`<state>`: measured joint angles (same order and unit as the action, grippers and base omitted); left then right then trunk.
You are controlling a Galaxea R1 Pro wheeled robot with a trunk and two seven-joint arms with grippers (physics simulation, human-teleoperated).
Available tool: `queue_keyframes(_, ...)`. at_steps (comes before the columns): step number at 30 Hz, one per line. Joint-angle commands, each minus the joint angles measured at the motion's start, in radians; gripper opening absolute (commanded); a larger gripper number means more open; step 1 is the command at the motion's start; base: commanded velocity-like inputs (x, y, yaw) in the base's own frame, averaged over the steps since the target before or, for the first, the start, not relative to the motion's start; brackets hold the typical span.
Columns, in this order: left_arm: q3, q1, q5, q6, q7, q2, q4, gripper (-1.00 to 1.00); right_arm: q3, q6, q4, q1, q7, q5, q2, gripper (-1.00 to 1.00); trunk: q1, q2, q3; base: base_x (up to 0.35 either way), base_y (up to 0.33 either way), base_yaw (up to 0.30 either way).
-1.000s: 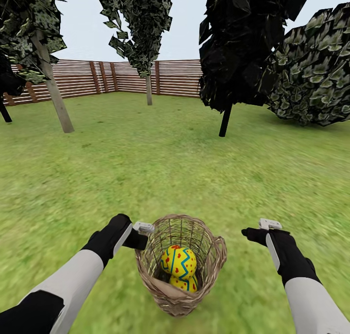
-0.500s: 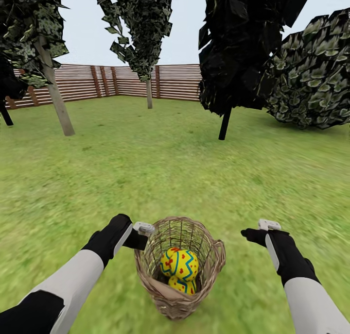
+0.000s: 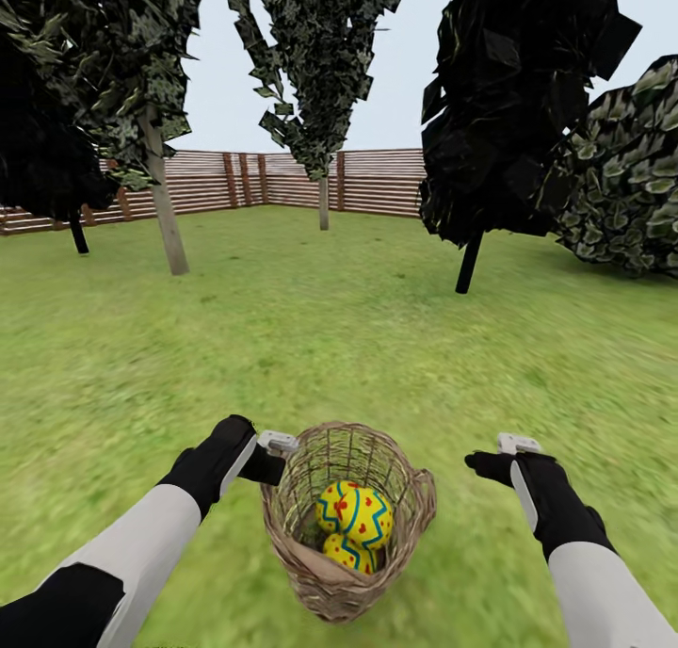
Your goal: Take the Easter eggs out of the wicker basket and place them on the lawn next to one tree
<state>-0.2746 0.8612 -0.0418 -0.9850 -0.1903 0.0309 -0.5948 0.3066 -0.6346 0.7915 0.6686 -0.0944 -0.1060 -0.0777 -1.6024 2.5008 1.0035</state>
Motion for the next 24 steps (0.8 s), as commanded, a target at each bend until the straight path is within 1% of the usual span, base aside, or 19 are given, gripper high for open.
queue_keyframes(1,-0.003,0.001,-0.018,-0.004,0.002,0.0,0.0,-1.0,0.003,-0.005,0.001,0.0,-0.01,-0.011,0.0,1.0,0.001,0.0,-0.003,0.0,0.0,0.29)
queue_keyframes(5,-0.003,0.001,-0.018,-0.004,0.002,0.0,0.0,-1.0,0.002,-0.005,-0.008,0.0,-0.009,-0.011,0.001,1.0,0.002,-0.001,-0.018,0.0,0.0,0.29)
queue_keyframes(8,-0.003,0.001,-0.018,-0.004,0.002,0.0,0.0,-1.0,0.0,-0.004,-0.033,0.001,-0.007,-0.012,0.001,1.0,0.014,-0.022,-0.028,0.0,0.0,0.29)
queue_keyframes(13,-0.004,0.001,-0.017,-0.004,0.002,0.0,0.0,-1.0,-0.001,-0.004,-0.037,0.0,-0.008,-0.013,0.001,1.0,0.033,-0.057,-0.044,0.0,0.0,0.29)
queue_keyframes(17,-0.005,0.001,-0.016,-0.003,0.002,0.001,0.0,-1.0,-0.001,-0.002,-0.07,0.0,-0.009,-0.014,0.0,1.0,0.048,-0.085,-0.056,0.0,0.0,0.29)
queue_keyframes(21,-0.005,0.001,-0.016,-0.004,0.002,0.001,-0.001,-1.0,-0.001,-0.003,-0.075,0.0,-0.011,-0.014,-0.001,1.0,0.064,-0.113,-0.069,0.0,0.0,0.29)
queue_keyframes(24,-0.006,0.001,-0.016,-0.005,0.002,0.006,-0.003,-1.0,-0.001,-0.003,-0.075,0.0,-0.013,-0.014,-0.001,1.0,0.075,-0.134,-0.078,0.0,0.0,0.29)
